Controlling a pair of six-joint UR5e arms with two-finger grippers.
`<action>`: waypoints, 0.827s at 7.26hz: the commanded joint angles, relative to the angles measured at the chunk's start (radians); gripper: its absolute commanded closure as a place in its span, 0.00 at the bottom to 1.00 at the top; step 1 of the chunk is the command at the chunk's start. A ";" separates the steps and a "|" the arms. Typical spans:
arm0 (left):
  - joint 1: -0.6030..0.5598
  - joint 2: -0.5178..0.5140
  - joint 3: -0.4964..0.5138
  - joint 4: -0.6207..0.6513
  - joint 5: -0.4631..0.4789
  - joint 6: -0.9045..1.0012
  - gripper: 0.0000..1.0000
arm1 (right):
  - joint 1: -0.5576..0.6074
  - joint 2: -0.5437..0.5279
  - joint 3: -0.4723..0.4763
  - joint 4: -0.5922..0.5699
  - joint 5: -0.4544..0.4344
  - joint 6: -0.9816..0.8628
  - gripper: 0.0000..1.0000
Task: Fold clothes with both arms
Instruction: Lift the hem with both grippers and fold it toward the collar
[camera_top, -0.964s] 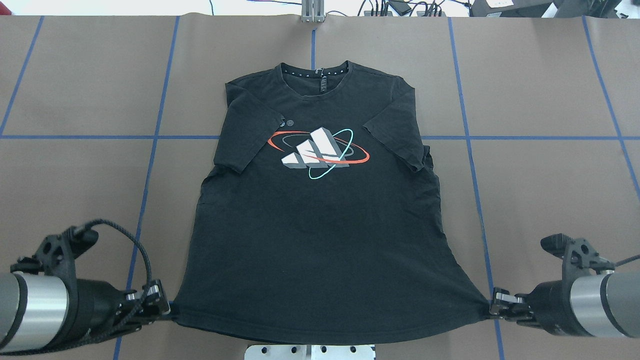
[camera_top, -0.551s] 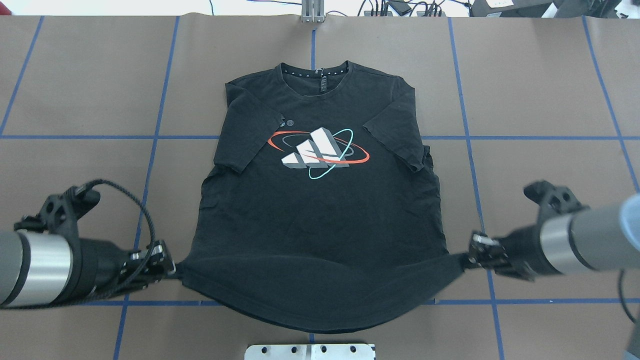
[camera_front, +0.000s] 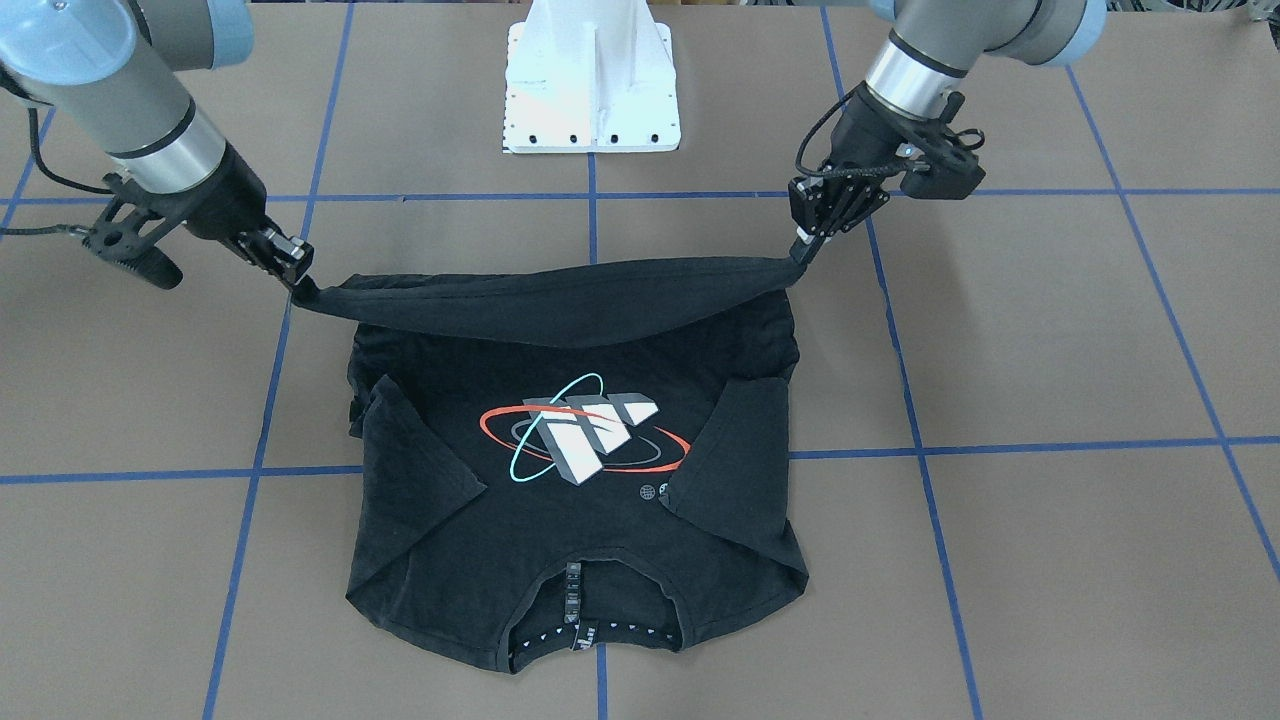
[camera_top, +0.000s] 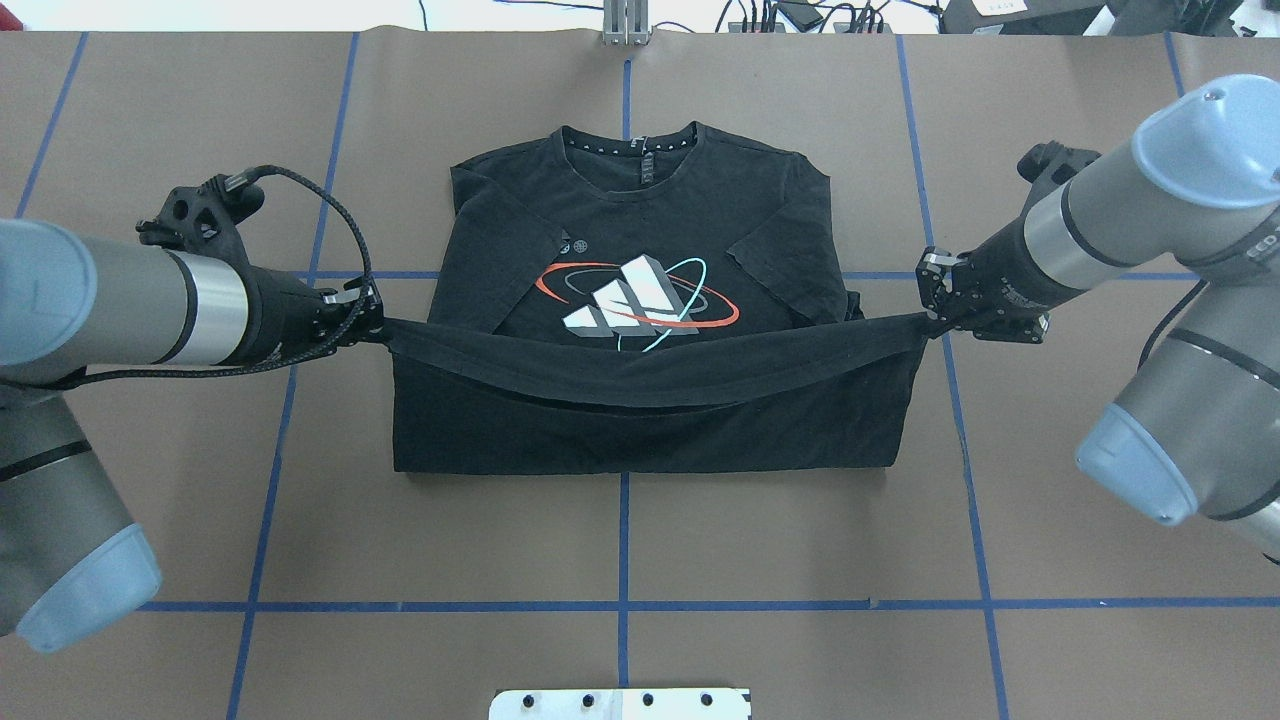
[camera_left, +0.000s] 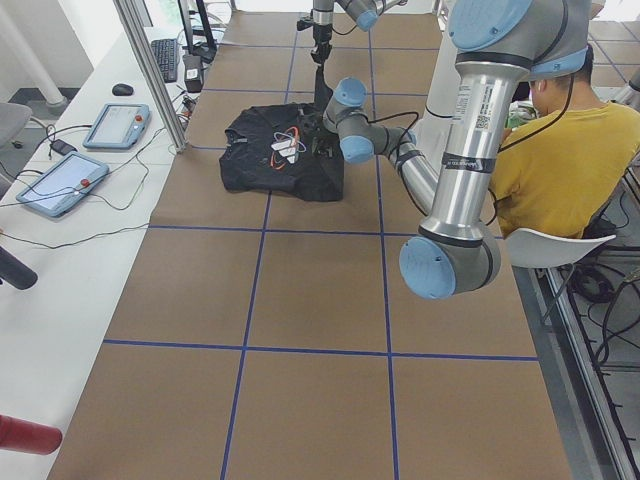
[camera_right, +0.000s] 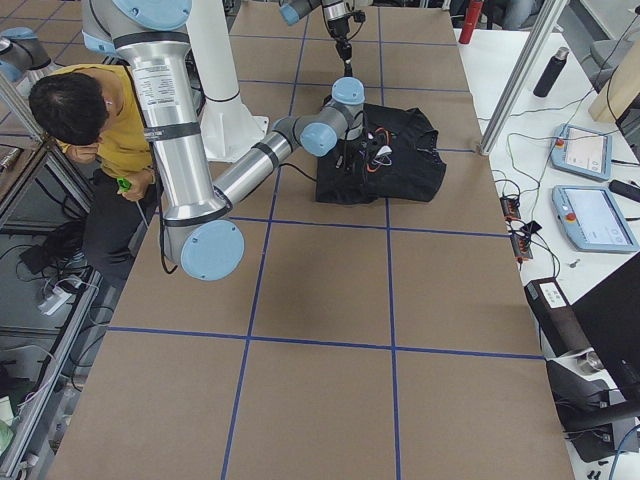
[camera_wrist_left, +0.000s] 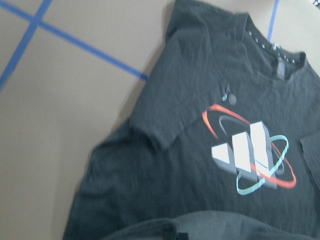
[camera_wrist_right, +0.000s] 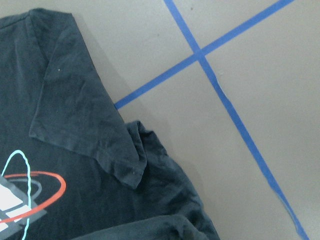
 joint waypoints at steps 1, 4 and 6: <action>-0.077 -0.041 0.090 -0.003 0.000 0.074 1.00 | 0.094 0.067 -0.107 -0.004 0.050 -0.073 1.00; -0.152 -0.151 0.262 -0.017 0.001 0.146 1.00 | 0.126 0.232 -0.311 -0.002 0.066 -0.075 1.00; -0.192 -0.273 0.426 -0.024 0.001 0.192 1.00 | 0.136 0.326 -0.452 0.007 0.057 -0.089 1.00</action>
